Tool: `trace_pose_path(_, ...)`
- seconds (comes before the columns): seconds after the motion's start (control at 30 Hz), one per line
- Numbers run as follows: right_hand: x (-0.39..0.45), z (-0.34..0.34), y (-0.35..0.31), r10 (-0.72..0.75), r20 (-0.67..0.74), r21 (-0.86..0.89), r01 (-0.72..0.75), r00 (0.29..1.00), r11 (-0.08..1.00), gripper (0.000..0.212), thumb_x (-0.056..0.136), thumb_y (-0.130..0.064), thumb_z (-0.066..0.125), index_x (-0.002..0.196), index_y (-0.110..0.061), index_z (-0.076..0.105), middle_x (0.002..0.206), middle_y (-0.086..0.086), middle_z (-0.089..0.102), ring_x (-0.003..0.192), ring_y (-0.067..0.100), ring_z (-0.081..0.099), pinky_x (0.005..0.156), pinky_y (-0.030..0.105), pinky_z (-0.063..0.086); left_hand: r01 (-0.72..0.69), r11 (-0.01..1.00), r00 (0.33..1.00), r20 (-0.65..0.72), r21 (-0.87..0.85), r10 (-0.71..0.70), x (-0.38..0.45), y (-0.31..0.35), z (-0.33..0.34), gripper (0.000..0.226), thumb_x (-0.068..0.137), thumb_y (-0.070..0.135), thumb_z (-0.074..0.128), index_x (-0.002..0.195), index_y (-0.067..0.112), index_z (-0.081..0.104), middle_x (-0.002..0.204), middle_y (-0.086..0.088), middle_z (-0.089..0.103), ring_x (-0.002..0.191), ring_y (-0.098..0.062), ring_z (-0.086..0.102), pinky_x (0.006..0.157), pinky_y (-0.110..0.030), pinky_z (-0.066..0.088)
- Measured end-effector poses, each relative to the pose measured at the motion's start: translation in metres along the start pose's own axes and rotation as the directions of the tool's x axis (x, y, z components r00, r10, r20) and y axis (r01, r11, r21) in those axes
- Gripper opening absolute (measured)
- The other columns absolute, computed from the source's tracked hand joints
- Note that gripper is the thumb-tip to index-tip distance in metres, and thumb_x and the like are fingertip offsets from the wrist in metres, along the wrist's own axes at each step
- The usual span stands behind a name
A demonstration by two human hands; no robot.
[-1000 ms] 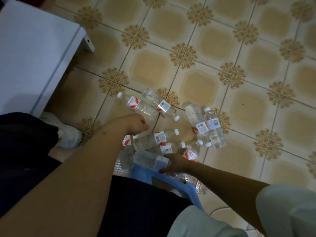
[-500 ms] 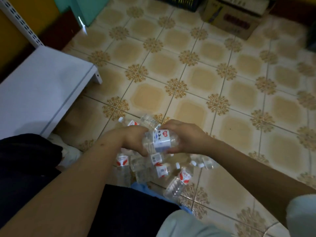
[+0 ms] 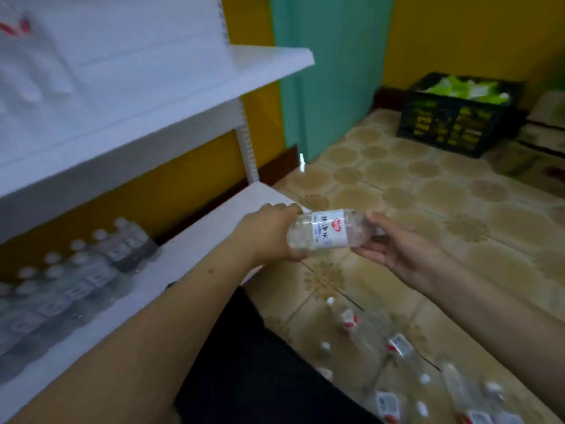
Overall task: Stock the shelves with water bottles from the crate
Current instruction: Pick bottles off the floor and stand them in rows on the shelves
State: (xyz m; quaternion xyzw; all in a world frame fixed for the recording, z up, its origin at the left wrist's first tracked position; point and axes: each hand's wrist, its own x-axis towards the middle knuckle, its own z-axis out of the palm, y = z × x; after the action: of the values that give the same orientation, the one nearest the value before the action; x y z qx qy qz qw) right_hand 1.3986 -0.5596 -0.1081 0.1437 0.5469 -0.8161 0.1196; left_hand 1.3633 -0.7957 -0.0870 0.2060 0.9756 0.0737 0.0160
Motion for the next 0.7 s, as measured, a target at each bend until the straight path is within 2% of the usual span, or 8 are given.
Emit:
trace_pose_path(0.07,0.012,0.054,-0.006,-0.018,0.104,-0.012,0.019,0.994,1.000,0.028,0.082,-0.026,0.067,0.101,-0.006,0.066,0.095,0.014,0.074,0.083,0.023,0.074,0.069,0.029,0.061,0.072,0.997,0.996,-0.060,-0.006,-0.073,-0.020,-0.039,-0.030,0.073,0.066,0.055,0.078,0.129,0.031,0.049,0.119,0.006,0.060,0.109,-0.017,0.056,0.084,-0.036,0.052)
trace_pose_path(0.17,0.029,0.136,0.002,-0.024,0.264,-0.032,0.033,0.964,0.999,0.024,0.091,-0.030,0.060,0.103,-0.011,0.065,0.098,0.009,0.075,0.087,0.016,0.073,0.075,0.026,0.060,0.218,0.976,0.963,-0.160,-0.007,-0.216,-0.061,-0.101,-0.053,0.066,0.066,0.054,0.078,0.122,0.032,0.050,0.114,0.007,0.058,0.105,-0.017,0.054,0.078,-0.036,0.051)
trace_pose_path(0.3,0.055,0.230,0.036,0.079,0.396,-0.172,-0.011,0.915,0.985,0.025,0.096,-0.036,0.056,0.110,-0.016,0.061,0.101,0.012,0.074,0.094,0.026,0.072,0.084,0.036,0.059,0.425,0.898,0.872,-0.216,-0.109,-0.439,-0.113,-0.176,-0.036,0.067,0.063,0.058,0.078,0.117,0.029,0.052,0.109,0.004,0.060,0.101,-0.019,0.056,0.078,-0.039,0.053)
trace_pose_path(0.4,0.075,0.293,0.073,0.154,0.379,-0.306,-0.033,0.912,0.952,0.028,0.097,-0.035,0.057,0.113,-0.013,0.057,0.104,0.017,0.071,0.092,0.031,0.072,0.088,0.043,0.057,0.520,0.831,0.825,-0.135,-0.198,-0.549,-0.145,-0.228,-0.006,0.077,0.065,0.062,0.077,0.125,0.025,0.048,0.118,-0.001,0.059,0.107,-0.022,0.056,0.086,-0.041,0.053)
trace_pose_path(0.5,0.094,0.345,0.113,0.120,0.380,-0.433,0.062,0.917,0.899,0.025,0.095,-0.033,0.061,0.105,-0.011,0.062,0.104,0.012,0.069,0.090,0.028,0.072,0.083,0.042,0.059,0.602,0.773,0.799,0.163,-0.201,-0.579,-0.172,-0.282,0.013,0.102,0.071,0.067,0.072,0.150,0.022,0.024,0.151,-0.005,0.037,0.134,-0.027,0.040,0.108,-0.041,0.038)
trace_pose_path(0.57,0.112,0.374,0.141,0.055,0.414,-0.555,0.204,0.909,0.806,0.029,0.091,-0.037,0.066,0.106,-0.012,0.065,0.107,0.011,0.068,0.092,0.027,0.069,0.081,0.044,0.059,0.656,0.749,0.735,0.305,-0.093,-0.606,-0.185,-0.322,0.021,0.106,0.076,0.068,0.066,0.156,0.025,0.009,0.159,-0.006,0.022,0.142,-0.028,0.029,0.115,-0.042,0.029)
trace_pose_path(0.63,0.133,0.403,0.166,0.029,0.442,-0.677,0.312,0.896,0.667,0.039,0.088,-0.039,0.068,0.113,-0.009,0.065,0.107,0.013,0.067,0.092,0.030,0.068,0.081,0.048,0.059,0.707,0.706,0.667,0.292,0.046,-0.686,-0.191,-0.367,0.031,0.098,0.084,0.065,0.060,0.157,0.025,0.009,0.159,-0.011,0.020,0.142,-0.033,0.027,0.114,-0.045,0.030)
trace_pose_path(0.7,0.158,0.430,0.184,0.037,0.468,-0.753,0.377,0.883,0.539,0.032,0.091,-0.038,0.067,0.101,-0.007,0.063,0.099,0.019,0.063,0.090,0.035,0.065,0.082,0.049,0.056,0.723,0.672,0.647,0.183,0.162,-0.740,-0.188,-0.412,0.040,0.087,0.089,0.058,0.057,0.156,0.022,0.013,0.157,-0.016,0.020,0.141,-0.037,0.029,0.110,-0.048,0.035)
